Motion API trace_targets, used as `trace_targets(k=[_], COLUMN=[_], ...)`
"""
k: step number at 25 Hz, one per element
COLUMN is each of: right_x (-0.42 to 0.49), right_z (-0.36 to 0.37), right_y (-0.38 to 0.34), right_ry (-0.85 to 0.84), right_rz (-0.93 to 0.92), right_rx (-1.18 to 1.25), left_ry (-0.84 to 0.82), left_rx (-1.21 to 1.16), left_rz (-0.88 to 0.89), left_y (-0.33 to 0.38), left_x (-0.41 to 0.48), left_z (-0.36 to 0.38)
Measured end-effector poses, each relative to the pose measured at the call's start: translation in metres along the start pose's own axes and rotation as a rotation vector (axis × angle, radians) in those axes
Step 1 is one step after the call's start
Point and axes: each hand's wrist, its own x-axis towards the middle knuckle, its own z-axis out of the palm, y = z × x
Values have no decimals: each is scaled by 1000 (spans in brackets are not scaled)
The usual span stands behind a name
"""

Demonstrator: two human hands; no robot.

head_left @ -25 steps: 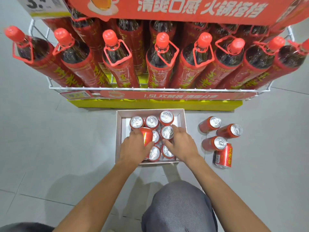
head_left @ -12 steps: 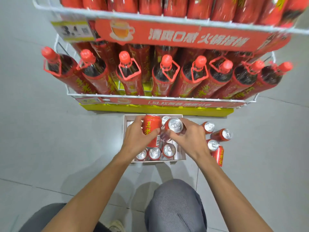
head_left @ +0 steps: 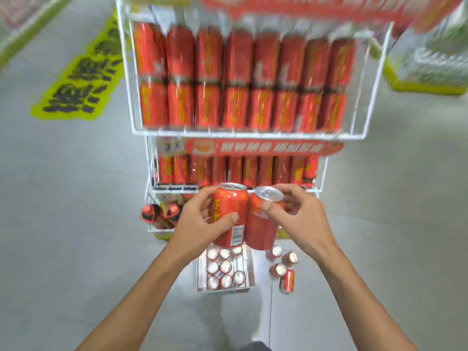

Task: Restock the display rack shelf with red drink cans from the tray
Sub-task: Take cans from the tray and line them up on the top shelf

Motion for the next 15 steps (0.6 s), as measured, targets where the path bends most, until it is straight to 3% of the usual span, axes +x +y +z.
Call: trace_targets(k=[7,15], right_x=[36,158], right_z=[-132,-251], right_y=[-188,-271], right_ry=[144,388], right_rz=[-46,-152], right_rx=[167,3], left_ry=[-10,196], left_rx=[-3,40], left_rz=[170,374], left_y=[242,388], left_x=[21,127], left_z=[19,100])
